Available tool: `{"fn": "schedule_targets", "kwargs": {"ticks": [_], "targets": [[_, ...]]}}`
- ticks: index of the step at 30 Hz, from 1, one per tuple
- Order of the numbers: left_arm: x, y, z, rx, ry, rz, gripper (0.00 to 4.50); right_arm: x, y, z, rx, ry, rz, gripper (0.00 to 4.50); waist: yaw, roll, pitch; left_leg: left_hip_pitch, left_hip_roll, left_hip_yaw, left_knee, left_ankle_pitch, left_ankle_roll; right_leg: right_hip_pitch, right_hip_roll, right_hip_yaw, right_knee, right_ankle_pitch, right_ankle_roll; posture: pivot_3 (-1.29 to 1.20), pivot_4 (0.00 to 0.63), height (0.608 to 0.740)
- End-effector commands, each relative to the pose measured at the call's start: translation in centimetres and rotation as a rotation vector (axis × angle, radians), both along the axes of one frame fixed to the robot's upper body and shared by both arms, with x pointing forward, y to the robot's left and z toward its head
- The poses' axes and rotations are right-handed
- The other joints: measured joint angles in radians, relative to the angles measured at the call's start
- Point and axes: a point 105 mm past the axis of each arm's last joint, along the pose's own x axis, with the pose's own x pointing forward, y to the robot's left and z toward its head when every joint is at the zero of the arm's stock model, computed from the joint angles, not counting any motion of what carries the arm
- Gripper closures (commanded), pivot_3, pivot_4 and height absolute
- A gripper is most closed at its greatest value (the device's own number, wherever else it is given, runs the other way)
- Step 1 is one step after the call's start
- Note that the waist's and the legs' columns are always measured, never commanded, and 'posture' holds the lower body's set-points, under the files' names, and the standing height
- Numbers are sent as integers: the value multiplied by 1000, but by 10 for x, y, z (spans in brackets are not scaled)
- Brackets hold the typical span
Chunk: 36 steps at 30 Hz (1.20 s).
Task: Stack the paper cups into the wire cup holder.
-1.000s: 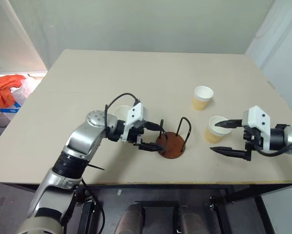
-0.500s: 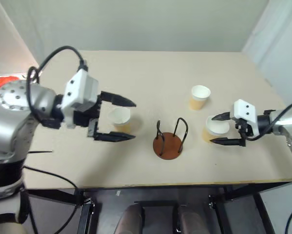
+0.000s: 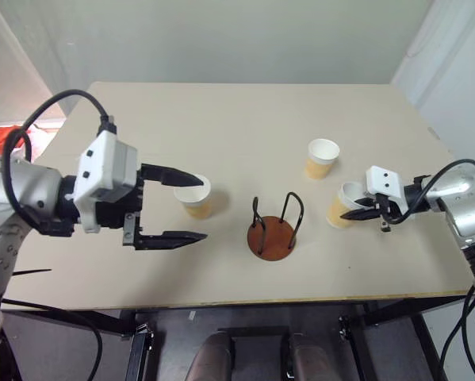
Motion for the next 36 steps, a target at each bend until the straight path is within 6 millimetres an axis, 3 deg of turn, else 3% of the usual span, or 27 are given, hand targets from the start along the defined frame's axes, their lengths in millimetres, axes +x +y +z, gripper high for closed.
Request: {"fn": "schedule_targets", "kwargs": {"ticks": [1, 3, 5, 7, 11, 19, 28, 31, 36], "targets": [[0, 5, 10, 9, -58, 23, 0, -16, 21, 68, 162, -91, 161, 4453, 0, 1, 0, 0, 0, 0, 0, 0, 0, 0, 0, 0, 0, 0, -1, 0, 150, 740], [3, 9, 10, 7, -59, 31, 0, -28, 45, 119, 305, -169, 295, 4453, -4, 4, 2, -1, 0, 1, -1, 0, -1, -2, 0, 1, 0, 0, -1, 0, 150, 740], [4, 10, 10, 6, -58, 32, 0, -35, 63, 145, 361, -214, 385, 4453, -11, 4, 2, -3, -1, 4, -5, 3, -3, -7, 1, 4, 1, 0, -1, 0, 150, 740], [5, 10, 8, 7, -56, 31, 0, -46, 86, 154, 366, -215, 506, 4453, -11, -2, -1, 0, 0, 2, -12, 6, -5, -7, 1, 2, 0, -3, -5, 0, 150, 740], [8, 8, 5, 7, -56, 32, 0, -53, 115, 136, 293, -175, 635, 4453, -12, -3, -2, 5, 5, -1, -15, 5, -10, -6, 4, -1, 6, -11, -18, 0, 150, 740], [7, 8, 4, -11, -60, 46, 0, -42, 121, 82, 118, -128, 660, 4453, -5, -3, -1, 5, 6, -1, -15, 3, -12, -9, 3, -2, 15, -15, -24, 0, 150, 740], [7, 5, 4, -12, -60, 42, 0, -40, 127, 71, 53, -152, 695, 4453, -7, -3, -1, 6, 7, -1, -15, 2, -11, -9, 3, -2, 17, -14, -24, 0, 150, 740], [7, 3, 5, -12, -64, 38, 0, -38, 130, 67, 26, -154, 699, 3846, -7, -3, -1, 6, 7, -1, -15, 3, -11, -9, 3, -3, 18, -14, -24, 0, 150, 740], [13, 6, 8, -1, -86, 69, 0, -35, 131, 66, 0, -168, 700, 2247, -8, -3, -1, 6, 7, -1, -15, 3, -11, -9, 3, -3, 18, -14, -25, 0, 150, 740]]}}
